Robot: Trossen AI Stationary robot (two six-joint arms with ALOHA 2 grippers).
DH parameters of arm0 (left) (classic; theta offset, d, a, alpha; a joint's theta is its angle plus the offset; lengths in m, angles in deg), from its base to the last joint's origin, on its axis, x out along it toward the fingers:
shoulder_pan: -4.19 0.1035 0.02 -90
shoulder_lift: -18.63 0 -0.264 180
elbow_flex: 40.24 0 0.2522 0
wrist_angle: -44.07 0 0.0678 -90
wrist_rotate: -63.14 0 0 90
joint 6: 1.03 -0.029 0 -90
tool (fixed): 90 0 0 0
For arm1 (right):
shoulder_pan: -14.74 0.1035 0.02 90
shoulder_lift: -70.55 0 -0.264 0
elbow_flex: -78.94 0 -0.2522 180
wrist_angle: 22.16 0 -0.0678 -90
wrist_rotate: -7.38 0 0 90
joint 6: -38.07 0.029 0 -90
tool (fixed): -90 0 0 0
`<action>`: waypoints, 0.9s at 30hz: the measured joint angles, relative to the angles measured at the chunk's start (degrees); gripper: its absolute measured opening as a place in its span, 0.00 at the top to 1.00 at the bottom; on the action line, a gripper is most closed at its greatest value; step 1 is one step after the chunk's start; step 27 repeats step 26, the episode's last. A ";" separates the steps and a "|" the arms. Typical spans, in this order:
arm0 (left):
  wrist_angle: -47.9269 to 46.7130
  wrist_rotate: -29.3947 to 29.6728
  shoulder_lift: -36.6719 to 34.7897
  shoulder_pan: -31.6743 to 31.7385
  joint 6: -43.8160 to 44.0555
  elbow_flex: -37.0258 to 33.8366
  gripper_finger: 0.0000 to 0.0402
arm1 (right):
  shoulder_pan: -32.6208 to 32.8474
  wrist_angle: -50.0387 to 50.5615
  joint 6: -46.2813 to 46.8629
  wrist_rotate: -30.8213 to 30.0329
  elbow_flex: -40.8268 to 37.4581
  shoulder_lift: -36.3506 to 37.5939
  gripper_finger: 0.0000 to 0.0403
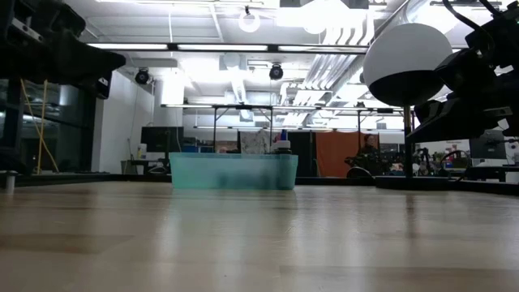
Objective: Pick & Place food coloring
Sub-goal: Return to Home Position
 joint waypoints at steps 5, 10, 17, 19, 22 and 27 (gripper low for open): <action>-0.26 0.75 0.00 0.02 0.00 -0.02 1.00 | -0.01 0.00 0.00 0.00 -0.02 0.00 1.00; -0.26 0.75 0.00 0.02 0.02 -0.02 1.00 | 0.00 0.00 0.02 0.02 -0.02 0.00 1.00; -0.30 0.77 0.00 0.02 0.02 -0.02 1.00 | 0.00 0.00 0.00 0.00 0.00 0.00 1.00; -0.30 0.77 0.00 0.02 0.02 -0.02 1.00 | 0.00 0.00 0.00 0.00 -0.02 0.00 1.00; -0.32 0.79 0.00 0.02 0.02 -0.02 1.00 | 0.00 0.00 0.00 0.00 -0.02 0.00 1.00; -0.35 0.79 0.00 0.02 0.02 -0.02 1.00 | 0.00 0.00 0.00 0.02 0.00 0.00 1.00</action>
